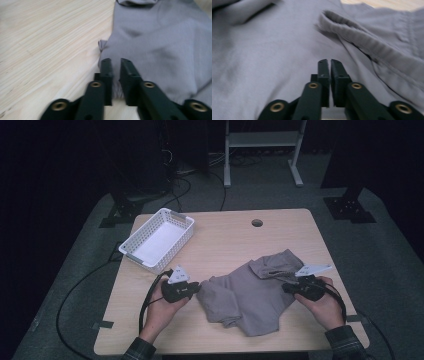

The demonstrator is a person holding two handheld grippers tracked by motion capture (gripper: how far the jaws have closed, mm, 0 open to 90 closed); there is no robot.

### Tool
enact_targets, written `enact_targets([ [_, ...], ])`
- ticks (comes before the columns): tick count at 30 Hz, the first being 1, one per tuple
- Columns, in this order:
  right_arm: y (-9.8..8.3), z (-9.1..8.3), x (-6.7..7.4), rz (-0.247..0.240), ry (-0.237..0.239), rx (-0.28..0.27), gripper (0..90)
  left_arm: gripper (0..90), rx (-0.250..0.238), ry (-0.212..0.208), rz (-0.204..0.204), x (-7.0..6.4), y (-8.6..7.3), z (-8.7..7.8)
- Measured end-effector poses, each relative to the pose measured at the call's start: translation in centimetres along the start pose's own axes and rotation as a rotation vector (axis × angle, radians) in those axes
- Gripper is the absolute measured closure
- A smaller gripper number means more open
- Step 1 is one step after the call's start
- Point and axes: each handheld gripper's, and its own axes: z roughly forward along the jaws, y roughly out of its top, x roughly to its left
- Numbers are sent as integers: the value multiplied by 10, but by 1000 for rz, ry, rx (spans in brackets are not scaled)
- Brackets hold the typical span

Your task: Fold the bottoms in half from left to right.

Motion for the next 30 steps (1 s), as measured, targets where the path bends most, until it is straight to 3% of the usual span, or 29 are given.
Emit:
enact_targets([
  [4, -8, -4, -9, 33, -24, 23, 895, 900, 42, -20, 8, 3, 6, 20],
  [12, -16, 8, -25, 57, -70, 91, 896, 886, 149, -43, 45, -1, 9, 56],
  [20, -5, 25, -30, 62, -67, 100, 897, 887, 201, -98, 74, -14, 5, 53],
  [26, 18, 48, -31, 35, -53, 94, 896, 875, 213, -172, 69, -29, -3, 43],
  [30, 39, 69, -28, -11, -52, 93, 896, 867, 218, -217, 73, -40, -6, 41],
])
